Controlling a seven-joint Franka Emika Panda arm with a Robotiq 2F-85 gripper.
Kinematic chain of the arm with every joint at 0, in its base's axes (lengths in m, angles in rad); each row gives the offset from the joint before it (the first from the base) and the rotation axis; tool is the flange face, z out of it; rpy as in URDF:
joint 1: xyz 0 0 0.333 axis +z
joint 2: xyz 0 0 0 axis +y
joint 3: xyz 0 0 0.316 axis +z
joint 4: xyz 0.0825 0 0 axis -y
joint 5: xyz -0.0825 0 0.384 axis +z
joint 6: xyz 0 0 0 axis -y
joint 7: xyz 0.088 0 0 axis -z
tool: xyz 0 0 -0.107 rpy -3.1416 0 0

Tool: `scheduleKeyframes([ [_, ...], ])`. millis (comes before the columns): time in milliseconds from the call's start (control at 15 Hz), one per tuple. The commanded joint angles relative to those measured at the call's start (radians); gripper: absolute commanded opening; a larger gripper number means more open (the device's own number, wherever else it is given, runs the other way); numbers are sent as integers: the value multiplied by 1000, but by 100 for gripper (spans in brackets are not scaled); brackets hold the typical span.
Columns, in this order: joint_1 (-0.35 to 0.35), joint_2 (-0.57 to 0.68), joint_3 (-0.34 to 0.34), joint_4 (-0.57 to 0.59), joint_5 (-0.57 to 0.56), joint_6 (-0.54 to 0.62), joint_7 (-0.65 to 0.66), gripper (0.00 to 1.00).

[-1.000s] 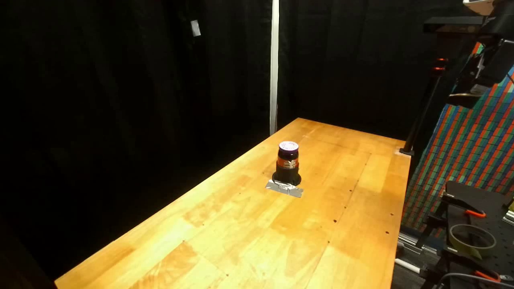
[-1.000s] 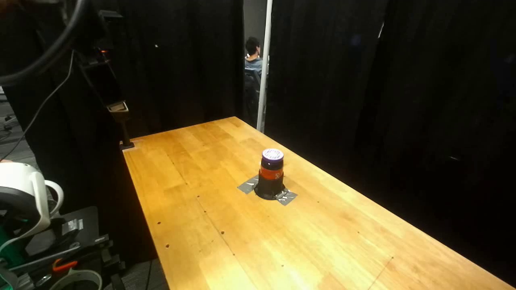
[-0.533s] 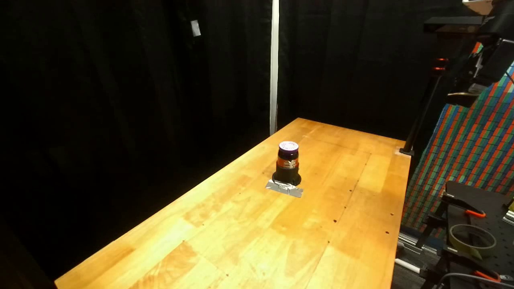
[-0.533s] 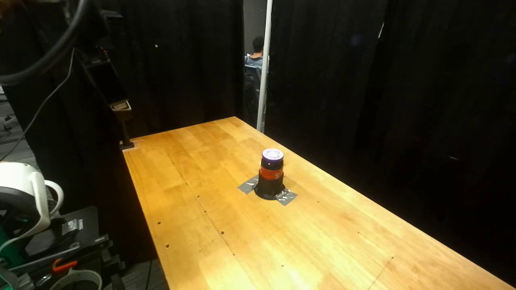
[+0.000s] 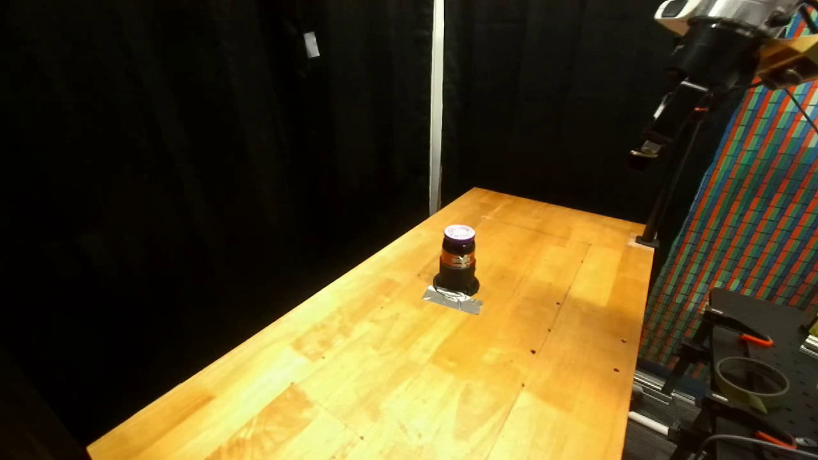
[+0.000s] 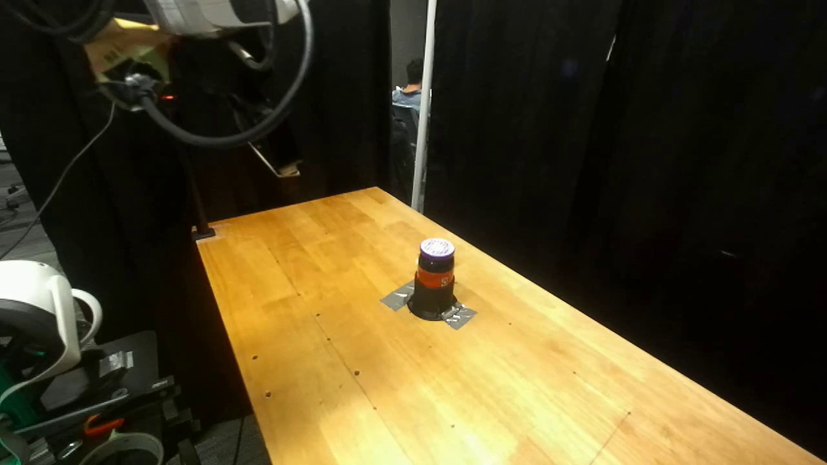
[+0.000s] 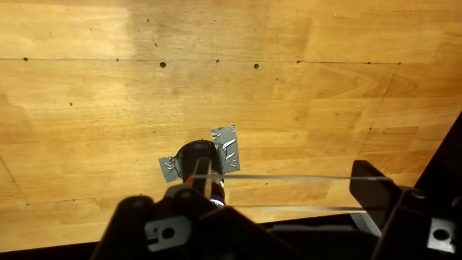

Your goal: Put the rubber bung around the neck of the brown bottle

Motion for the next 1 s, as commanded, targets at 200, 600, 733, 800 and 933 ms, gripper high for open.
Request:
scheduleKeyframes([
  [200, -33, 437, 20, 353, -59, -17, -36, 100],
  [600, -65, 782, 47, 689, -186, -77, 9, 100],
  [733, -64, 888, 46, 799, -224, -111, 21, 100],
  [800, -64, 938, 46, 853, -227, -132, 7, 100],
  [933, -64, 1039, 46, 965, -234, -176, -6, 100],
])
